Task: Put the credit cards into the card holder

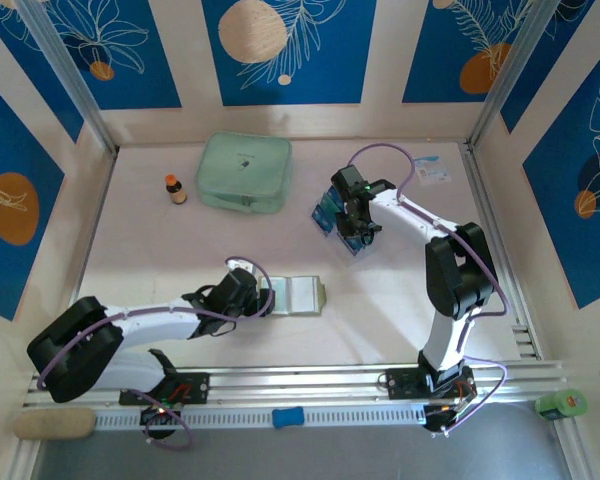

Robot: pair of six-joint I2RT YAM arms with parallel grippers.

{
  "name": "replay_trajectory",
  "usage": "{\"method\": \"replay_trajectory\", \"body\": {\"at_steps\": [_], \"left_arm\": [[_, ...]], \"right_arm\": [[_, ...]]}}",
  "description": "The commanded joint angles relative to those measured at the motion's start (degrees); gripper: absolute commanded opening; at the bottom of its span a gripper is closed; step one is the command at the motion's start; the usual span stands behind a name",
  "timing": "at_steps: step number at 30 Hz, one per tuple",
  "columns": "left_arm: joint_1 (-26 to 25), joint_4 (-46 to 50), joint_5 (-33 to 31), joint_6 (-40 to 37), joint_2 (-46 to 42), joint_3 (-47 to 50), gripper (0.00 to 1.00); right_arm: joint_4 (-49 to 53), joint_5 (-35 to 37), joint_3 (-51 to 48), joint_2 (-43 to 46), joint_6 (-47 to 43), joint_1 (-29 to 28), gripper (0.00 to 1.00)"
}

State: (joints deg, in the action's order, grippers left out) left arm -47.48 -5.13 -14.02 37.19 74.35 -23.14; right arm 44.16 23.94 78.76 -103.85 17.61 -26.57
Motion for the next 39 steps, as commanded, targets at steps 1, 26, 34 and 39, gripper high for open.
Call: {"method": "replay_trajectory", "body": {"at_steps": [1,26,34,39], "left_arm": [[0.4,0.0,0.2,0.3,0.6,0.5,0.87],[0.4,1.4,-0.8,0.6,-0.1,0.6,0.87],[0.4,3.7,-2.1,2.2,-0.3,0.3,0.86],[0.4,5.5,-2.7,3.1,-0.7,0.2,0.86]], "right_arm": [[-0.3,-2.0,0.8,-0.6,-0.5,-0.3,0.2],[0.7,-10.2,3.6,10.3,-2.0,-1.5,0.0],[-14.7,-24.9,-10.6,22.0,13.0,-3.9,0.0],[-35.2,-30.2,-27.3,27.7,25.9,-7.1,0.0]]}}
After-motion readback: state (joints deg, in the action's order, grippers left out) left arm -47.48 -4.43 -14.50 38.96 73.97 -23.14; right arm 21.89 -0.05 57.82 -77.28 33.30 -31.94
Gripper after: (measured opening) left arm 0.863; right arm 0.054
